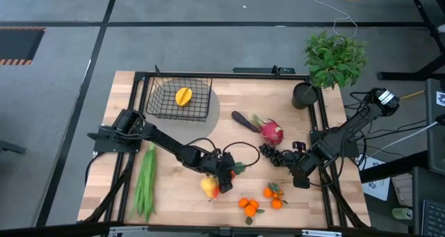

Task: Build produce basket
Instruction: Put the orange carrot into the black wire basket

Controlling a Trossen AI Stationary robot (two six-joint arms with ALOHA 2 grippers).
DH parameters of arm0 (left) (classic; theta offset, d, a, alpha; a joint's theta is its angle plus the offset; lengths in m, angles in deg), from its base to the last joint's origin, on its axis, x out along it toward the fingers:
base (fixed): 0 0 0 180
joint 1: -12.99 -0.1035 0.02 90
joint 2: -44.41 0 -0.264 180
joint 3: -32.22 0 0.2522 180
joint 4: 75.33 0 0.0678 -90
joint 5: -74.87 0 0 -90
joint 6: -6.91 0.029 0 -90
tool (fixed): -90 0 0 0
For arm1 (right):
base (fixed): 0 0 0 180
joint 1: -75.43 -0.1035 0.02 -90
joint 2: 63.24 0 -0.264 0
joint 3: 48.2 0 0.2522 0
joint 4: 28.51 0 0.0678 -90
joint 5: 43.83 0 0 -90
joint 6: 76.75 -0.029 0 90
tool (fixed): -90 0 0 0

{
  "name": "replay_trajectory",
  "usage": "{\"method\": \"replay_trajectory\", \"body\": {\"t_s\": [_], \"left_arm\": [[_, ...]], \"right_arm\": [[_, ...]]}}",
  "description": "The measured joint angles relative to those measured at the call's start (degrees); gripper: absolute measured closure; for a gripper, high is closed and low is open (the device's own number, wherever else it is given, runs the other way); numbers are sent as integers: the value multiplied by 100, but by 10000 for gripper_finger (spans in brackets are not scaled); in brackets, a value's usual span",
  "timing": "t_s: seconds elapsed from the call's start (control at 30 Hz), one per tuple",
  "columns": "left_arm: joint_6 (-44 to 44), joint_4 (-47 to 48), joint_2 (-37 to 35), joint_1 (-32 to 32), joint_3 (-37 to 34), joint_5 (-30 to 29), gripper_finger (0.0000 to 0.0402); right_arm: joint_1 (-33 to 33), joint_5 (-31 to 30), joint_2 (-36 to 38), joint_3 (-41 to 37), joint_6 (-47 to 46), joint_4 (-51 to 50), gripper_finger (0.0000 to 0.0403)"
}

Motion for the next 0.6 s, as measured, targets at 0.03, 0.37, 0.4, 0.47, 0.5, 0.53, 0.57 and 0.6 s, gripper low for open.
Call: {"method": "replay_trajectory", "body": {"t_s": [0.03, 0.37, 0.4, 0.47, 0.5, 0.53, 0.57, 0.6], "left_arm": [[25, 24, 0, -20, 0, -13, 266], [60, 991, 4, -220, 0, -341, 268], [72, 1041, 8, -239, -7, -426, 268], [201, 1094, 20, -268, -18, -508, 268], [290, 1102, 26, -283, -33, -562, 268], [345, 1043, 32, -287, -32, -657, 268], [365, 1032, 22, -287, -25, -806, 268], [369, 1027, 7, -286, -23, -912, 268]], "right_arm": [[1, -1, 0, 0, 0, -2, 247], [1, -2, 0, 0, 0, -2, 247], [0, -2, 0, 0, 0, -2, 247], [0, -3, 0, 0, 0, -2, 247], [-1, -4, 0, 0, 2, -2, 247], [1, -4, 0, 0, 0, 0, 247], [1, -5, 0, 0, 2, -2, 247], [1, -9, 0, 0, 6, -2, 247]]}}
